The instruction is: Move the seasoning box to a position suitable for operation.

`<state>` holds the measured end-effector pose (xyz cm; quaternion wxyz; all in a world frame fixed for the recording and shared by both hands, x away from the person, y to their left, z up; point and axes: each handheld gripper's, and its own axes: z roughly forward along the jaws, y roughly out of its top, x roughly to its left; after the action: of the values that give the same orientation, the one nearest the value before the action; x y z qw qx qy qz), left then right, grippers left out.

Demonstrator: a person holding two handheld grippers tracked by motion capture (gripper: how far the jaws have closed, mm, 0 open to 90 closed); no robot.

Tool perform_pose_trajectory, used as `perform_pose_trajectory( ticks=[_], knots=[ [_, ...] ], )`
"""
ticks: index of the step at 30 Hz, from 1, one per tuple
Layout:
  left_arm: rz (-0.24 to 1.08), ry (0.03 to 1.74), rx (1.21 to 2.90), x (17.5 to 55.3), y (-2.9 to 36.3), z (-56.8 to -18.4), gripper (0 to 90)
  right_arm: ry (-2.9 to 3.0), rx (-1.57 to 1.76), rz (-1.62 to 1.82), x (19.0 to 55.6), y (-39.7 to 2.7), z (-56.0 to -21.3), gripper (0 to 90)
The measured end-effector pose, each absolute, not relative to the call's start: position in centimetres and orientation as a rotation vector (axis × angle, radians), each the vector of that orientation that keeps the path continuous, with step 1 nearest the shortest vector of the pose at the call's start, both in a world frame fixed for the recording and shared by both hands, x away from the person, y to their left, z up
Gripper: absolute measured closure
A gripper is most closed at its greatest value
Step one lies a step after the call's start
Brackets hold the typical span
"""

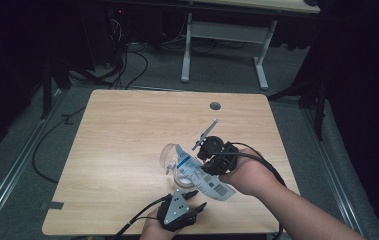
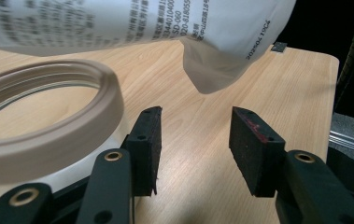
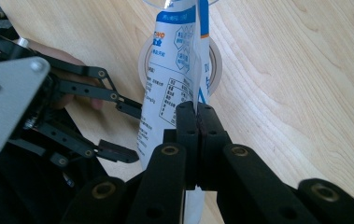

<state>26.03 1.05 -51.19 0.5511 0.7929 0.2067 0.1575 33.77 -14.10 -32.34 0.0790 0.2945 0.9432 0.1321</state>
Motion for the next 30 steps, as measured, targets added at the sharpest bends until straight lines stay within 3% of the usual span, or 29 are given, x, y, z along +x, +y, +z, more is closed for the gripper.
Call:
perform_pose_trajectory(
  ticks=[30],
  knots=[
    [0.454,0.652,1.807,27.2,9.8,-51.0,54.7,2.783,0.923,0.393,34.0,-15.4,-32.3,89.8]
  ],
)
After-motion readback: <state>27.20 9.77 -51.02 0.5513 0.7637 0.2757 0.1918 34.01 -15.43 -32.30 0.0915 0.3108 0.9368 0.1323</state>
